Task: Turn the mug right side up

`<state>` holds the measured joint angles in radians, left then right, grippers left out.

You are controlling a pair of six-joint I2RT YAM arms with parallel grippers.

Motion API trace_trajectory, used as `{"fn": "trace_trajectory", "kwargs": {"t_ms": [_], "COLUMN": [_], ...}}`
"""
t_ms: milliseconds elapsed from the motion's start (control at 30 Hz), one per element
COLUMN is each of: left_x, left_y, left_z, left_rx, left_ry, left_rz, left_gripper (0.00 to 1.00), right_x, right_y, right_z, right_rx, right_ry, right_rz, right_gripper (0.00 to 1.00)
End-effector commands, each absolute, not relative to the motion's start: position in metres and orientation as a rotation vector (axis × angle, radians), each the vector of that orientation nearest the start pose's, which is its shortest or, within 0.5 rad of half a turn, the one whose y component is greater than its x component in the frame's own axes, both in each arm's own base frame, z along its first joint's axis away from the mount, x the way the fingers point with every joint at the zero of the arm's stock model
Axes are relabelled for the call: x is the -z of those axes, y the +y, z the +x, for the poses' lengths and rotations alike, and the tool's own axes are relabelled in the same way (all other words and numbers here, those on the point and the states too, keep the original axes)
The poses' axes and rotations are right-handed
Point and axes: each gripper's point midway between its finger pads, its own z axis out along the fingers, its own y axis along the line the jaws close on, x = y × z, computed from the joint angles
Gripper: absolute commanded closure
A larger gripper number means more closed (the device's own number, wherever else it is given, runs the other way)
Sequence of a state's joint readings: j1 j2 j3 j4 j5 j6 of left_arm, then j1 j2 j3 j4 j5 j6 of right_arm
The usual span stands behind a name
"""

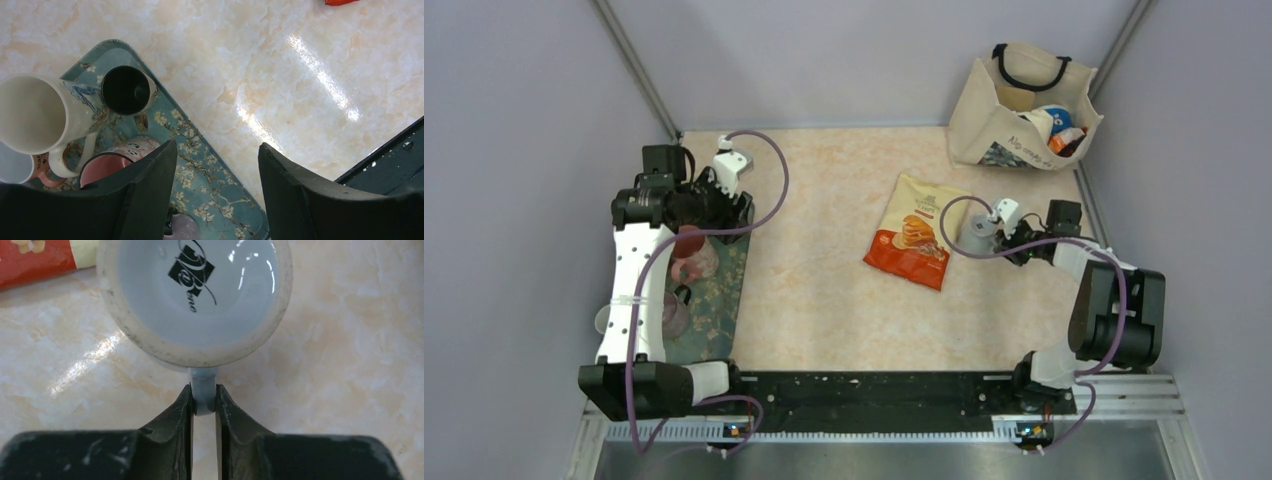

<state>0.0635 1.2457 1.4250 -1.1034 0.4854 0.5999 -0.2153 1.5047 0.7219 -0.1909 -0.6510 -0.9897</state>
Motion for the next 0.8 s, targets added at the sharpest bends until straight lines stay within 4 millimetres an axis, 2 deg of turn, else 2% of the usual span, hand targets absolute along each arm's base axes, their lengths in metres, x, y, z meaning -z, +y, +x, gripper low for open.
{"fn": "trace_trajectory", "kwargs": {"t_ms": [0, 133, 200, 367, 433, 533, 633, 700, 767], "left_x": [-0.265, -0.264, -0.264, -0.268, -0.269, -0.271, -0.278, -0.290, -0.310], "left_y": [-0.046, -0.049, -0.052, -0.067, -0.076, -0.092, -0.115, -0.130, -0.148], "left_z": [0.285, 0.285, 0.286, 0.290, 0.293, 0.296, 0.294, 0.292, 0.288], "left_rx": [0.289, 0.309, 0.331, 0.424, 0.469, 0.544, 0.673, 0.793, 0.944], "left_ry": [2.192, 2.195, 2.189, 2.173, 2.167, 2.159, 2.122, 2.067, 1.978], "left_rz": [0.815, 0.804, 0.793, 0.750, 0.733, 0.704, 0.705, 0.695, 0.687], "left_gripper": [0.34, 0.34, 0.34, 0.34, 0.34, 0.34, 0.34, 0.33, 0.26], "right_x": [-0.061, -0.066, -0.076, -0.130, -0.149, -0.167, -0.190, -0.215, -0.245], "right_y": [0.014, 0.027, 0.033, 0.037, 0.038, 0.042, 0.068, 0.098, 0.129], "right_z": [0.357, 0.357, 0.361, 0.377, 0.376, 0.369, 0.361, 0.352, 0.341], "right_rx": [-0.217, -0.246, -0.240, -0.245, -0.233, -0.226, -0.291, -0.360, -0.444], "right_ry": [1.939, 1.932, 1.918, 1.845, 1.794, 1.741, 1.668, 1.581, 1.479], "right_rz": [-1.139, -1.138, -1.086, -0.765, -0.691, -0.635, -0.618, -0.625, -0.603], "right_gripper": [0.98, 1.00, 1.00, 1.00, 1.00, 1.00, 1.00, 1.00, 1.00]}}
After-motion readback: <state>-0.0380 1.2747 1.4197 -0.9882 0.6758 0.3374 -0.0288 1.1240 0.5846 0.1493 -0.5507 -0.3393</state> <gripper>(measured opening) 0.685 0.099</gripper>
